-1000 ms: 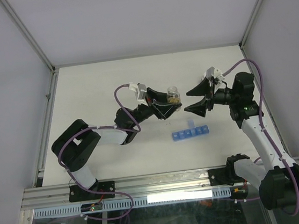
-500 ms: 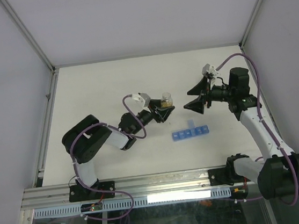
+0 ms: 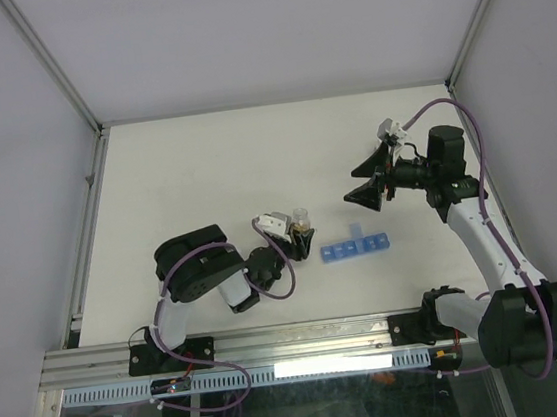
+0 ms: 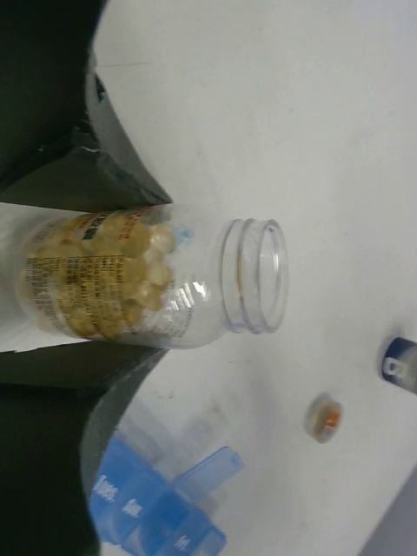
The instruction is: Sort the pills into containers
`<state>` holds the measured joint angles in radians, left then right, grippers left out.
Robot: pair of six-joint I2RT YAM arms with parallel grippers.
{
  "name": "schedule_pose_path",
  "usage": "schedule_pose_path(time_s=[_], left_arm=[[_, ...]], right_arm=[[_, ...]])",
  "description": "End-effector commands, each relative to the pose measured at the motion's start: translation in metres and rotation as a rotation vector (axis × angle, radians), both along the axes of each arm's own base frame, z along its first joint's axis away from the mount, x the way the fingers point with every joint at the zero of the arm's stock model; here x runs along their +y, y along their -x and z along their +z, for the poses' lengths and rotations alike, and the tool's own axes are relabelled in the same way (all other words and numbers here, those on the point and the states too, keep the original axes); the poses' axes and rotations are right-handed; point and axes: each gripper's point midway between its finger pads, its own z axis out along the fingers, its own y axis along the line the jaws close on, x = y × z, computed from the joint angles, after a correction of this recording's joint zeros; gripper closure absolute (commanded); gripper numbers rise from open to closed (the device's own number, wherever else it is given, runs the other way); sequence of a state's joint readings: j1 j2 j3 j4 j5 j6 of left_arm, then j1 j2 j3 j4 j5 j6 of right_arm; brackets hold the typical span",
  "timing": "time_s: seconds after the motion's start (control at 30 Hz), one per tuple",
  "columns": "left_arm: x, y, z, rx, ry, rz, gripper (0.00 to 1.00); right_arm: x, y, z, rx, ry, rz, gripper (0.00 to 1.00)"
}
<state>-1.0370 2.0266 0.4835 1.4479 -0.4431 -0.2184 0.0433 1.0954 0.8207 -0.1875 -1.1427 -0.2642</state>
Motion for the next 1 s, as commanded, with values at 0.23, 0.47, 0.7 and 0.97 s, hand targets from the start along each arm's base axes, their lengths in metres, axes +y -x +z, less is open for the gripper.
schedule_pose_path(time_s=[0.23, 0.47, 0.7, 0.97], left_arm=[[0.01, -0.01, 0.045, -0.138, 0.17, 0.135, 1.0], [0.004, -0.001, 0.038, -0.137, 0.143, 0.12, 0.91], [0.004, 0.002, 0.039, -0.139, 0.14, 0.123, 0.78], [0.005, 0.003, 0.04, -0.136, 0.146, 0.133, 0.68]], right_arm=[[-0.003, -0.004, 0.01, -0.035, -0.009, 0.009, 0.21], [-0.003, -0.005, 0.006, -0.017, -0.006, 0.014, 0.2], [-0.003, -0.004, 0.005, -0.012, -0.007, 0.018, 0.2], [-0.003, -0.004, 0.005, -0.011, -0.008, 0.02, 0.21]])
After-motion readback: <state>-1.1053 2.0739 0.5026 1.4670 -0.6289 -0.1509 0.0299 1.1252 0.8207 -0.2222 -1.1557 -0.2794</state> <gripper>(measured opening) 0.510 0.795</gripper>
